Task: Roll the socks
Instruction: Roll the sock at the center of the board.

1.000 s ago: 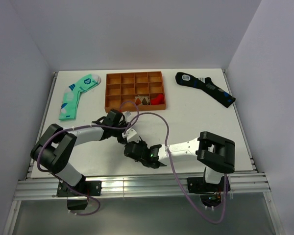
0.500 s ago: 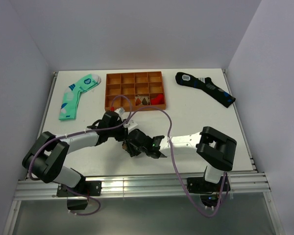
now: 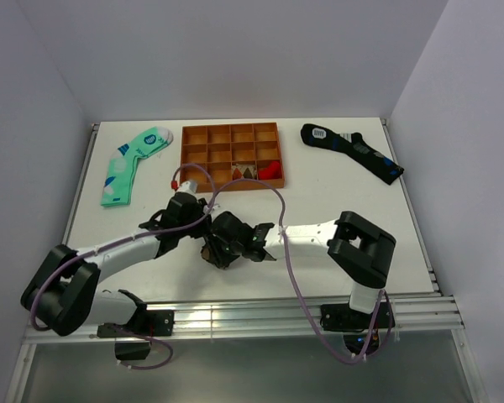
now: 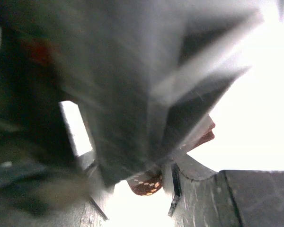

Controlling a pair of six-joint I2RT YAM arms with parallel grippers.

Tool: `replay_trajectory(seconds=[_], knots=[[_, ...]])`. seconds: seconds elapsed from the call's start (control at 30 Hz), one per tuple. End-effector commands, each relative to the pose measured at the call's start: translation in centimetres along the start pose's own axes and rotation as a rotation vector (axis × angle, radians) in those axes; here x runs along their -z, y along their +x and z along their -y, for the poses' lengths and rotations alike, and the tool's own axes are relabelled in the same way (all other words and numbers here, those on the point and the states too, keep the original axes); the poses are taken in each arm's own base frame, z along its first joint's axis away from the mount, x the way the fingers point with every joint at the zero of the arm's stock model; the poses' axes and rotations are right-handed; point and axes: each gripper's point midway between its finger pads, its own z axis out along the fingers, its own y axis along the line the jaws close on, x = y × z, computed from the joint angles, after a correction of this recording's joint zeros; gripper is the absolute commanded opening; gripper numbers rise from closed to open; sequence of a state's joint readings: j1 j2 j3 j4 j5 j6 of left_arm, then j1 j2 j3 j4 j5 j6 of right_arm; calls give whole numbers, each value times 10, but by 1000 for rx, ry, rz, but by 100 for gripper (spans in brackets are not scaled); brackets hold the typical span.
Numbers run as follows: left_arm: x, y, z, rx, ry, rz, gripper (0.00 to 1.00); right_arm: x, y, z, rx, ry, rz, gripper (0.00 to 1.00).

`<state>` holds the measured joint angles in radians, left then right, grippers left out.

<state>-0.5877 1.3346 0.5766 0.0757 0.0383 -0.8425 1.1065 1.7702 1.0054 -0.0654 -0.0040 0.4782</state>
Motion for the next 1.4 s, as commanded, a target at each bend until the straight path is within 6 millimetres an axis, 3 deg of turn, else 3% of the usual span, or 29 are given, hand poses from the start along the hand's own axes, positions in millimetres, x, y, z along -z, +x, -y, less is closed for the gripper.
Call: replay_trajectory(seconds=[0.0, 0.13, 0.5, 0.6, 0.8, 1.1, 1.27, 1.37], knots=[[18, -30, -13, 93, -106, 169, 43, 1, 87, 33, -4, 102, -326, 27], [38, -36, -42, 202, -239, 257, 46, 3, 85, 34, -12, 89, -338, 27], [56, -2, -82, 298, -272, 264, 47, -2, 89, 40, -42, 61, -401, 27], [64, 0, -82, 304, -234, 283, 47, -3, 88, 38, -63, 29, -415, 27], [72, -1, -63, 258, -98, 297, 48, -6, 79, 35, -117, -24, -446, 27], [68, 22, -54, 275, -13, 270, 50, -13, 60, 34, -252, -83, -437, 28], [65, 31, -51, 282, -3, 269, 50, -16, 60, 35, -297, -82, -445, 28], [64, 36, -38, 289, 40, 273, 50, -18, 62, 34, -317, -89, -447, 28]])
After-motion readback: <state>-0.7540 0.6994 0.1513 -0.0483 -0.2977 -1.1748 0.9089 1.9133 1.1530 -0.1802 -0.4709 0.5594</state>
